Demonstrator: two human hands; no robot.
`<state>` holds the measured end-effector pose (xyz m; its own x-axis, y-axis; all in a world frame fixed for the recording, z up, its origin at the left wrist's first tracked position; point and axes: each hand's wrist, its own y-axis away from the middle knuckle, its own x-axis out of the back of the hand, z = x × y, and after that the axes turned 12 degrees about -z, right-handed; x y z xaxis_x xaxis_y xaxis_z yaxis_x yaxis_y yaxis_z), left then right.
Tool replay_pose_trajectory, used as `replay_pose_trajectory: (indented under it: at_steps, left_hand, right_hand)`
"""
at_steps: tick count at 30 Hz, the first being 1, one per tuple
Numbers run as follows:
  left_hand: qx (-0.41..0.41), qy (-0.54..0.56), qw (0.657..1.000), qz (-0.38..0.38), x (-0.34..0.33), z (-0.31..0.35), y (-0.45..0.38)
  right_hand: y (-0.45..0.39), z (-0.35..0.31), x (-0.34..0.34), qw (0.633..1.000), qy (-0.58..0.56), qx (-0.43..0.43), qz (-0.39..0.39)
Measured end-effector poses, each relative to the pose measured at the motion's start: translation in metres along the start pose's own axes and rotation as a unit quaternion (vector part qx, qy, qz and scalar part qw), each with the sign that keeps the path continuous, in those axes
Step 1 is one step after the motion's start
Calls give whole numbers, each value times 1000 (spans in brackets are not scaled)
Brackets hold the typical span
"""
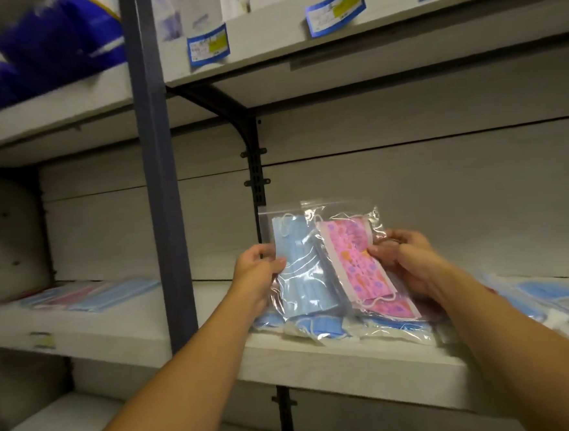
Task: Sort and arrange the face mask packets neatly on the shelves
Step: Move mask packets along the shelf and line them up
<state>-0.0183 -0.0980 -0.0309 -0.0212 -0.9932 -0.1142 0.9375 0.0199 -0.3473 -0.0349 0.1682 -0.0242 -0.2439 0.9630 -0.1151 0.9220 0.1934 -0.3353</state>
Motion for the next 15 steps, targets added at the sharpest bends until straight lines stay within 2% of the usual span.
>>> replay_pose_trajectory:
  at_steps: [5,8,15]
  left_hand:
    - [-23,-2,998,58,18,18,44]
    - [-27,-10,996,89,28,28,69]
    - [-44,-48,993,103,50,55,110]
  right_hand:
    - [8,3,-16,998,-20,7,-52]
    - [9,5,-22,998,-9,11,-56]
    - [29,-6,-53,992,-50,-3,-114]
